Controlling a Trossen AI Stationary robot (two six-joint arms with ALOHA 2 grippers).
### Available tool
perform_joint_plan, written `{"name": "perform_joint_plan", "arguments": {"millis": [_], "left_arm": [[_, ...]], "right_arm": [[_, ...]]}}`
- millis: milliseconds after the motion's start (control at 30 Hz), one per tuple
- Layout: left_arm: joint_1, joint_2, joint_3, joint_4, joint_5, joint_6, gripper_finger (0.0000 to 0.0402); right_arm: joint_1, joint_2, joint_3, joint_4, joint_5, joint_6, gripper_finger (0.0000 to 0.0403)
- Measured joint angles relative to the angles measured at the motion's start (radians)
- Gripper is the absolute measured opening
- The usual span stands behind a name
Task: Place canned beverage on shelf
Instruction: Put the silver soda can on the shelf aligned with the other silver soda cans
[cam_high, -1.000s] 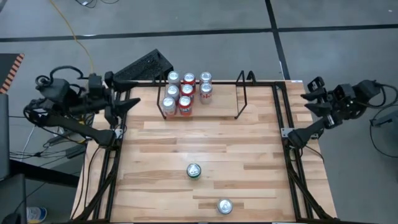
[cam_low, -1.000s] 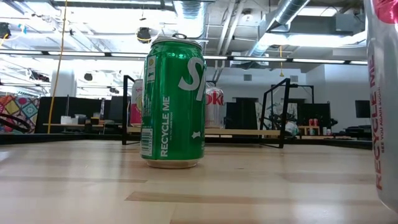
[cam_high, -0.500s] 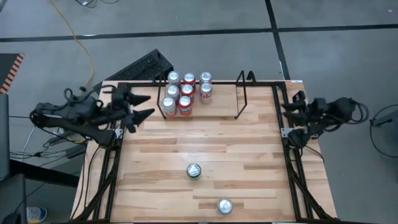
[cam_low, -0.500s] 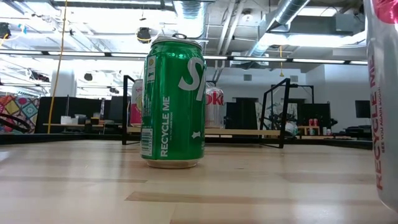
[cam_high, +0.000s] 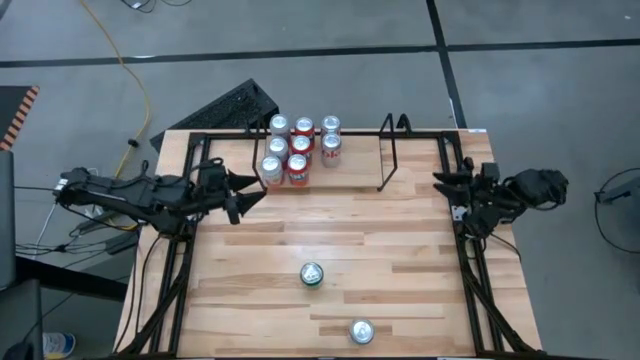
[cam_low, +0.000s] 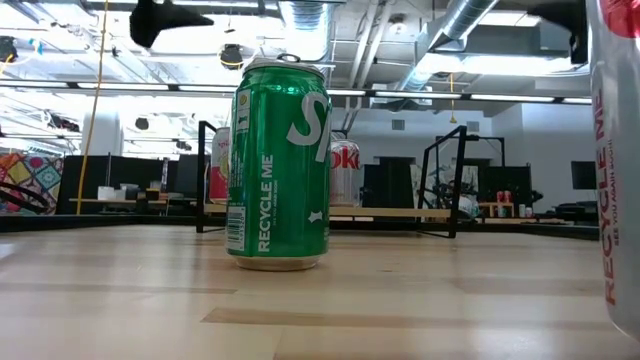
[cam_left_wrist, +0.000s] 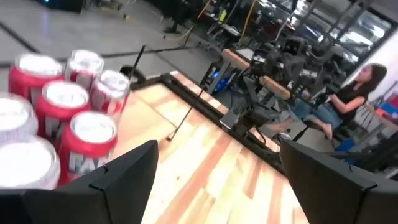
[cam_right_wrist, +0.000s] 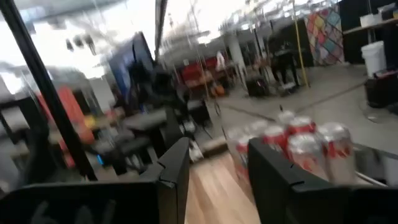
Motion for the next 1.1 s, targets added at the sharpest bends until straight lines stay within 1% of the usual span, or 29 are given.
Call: {"name": "perform_joint_plan", "arguments": {"millis": [100, 233, 300, 367, 433, 500, 567, 600, 667, 733, 800, 900, 1000, 1100], "left_arm": [[0.0, 0.0, -0.028, 0.0, -0.012, -0.084, 0.0324], [0.0, 0.02, -0.03, -0.046, -0.027, -0.204, 0.0324], [0.0, 0.04, -0.03, -0.098, -0.035, -0.222, 0.0324], [0.0, 0.065, -0.03, -0.152, -0.037, -0.217, 0.0324], [0.0, 0.094, -0.03, -0.181, -0.045, -0.234, 0.0324], [0.0, 0.134, -0.03, -0.17, -0.05, -0.344, 0.0324], [0.0, 0.172, -0.03, -0.133, -0.051, -0.482, 0.0324], [0.0, 0.191, -0.03, -0.105, -0.053, -0.504, 0.0324], [0.0, 0.234, -0.03, -0.042, -0.056, -0.453, 0.0324], [-0.011, 0.281, -0.03, 0.031, -0.058, -0.338, 0.0324], [-0.024, 0.32, -0.03, 0.112, -0.05, -0.24, 0.0324], [-0.04, 0.349, -0.03, 0.238, -0.018, -0.108, 0.0324], [-0.063, 0.321, -0.03, 0.331, -0.018, -0.009, 0.0324], [-0.083, 0.22, -0.03, 0.319, -0.026, 0.055, 0.0324]], "right_arm": [[0.0, 0.0, 0.0, -0.106, -0.007, 0.008, 0.014], [0.002, 0.005, 0.0, -0.195, -0.007, 0.06, 0.014], [0.001, 0.006, 0.0, -0.276, -0.007, 0.035, 0.014], [0.001, 0.007, 0.0, -0.348, -0.008, 0.073, 0.014], [0.001, 0.007, 0.0, -0.351, -0.008, 0.152, 0.014], [0.001, 0.006, 0.0, -0.316, -0.019, 0.182, 0.014], [0.002, 0.007, 0.0, -0.234, -0.057, 0.154, 0.014], [0.002, 0.006, 0.001, -0.192, -0.075, 0.11, 0.014], [0.002, 0.006, 0.001, -0.138, -0.108, 0.015, 0.014], [0.002, 0.007, 0.001, -0.108, -0.118, -0.066, 0.014], [0.002, 0.006, 0.001, -0.103, -0.134, -0.116, 0.014], [0.002, 0.006, -0.013, -0.08, -0.199, -0.168, 0.014], [0.002, 0.004, -0.08, 0.044, -0.257, -0.226, 0.014], [0.002, 0.002, -0.161, 0.196, -0.274, -0.268, 0.014]]}}
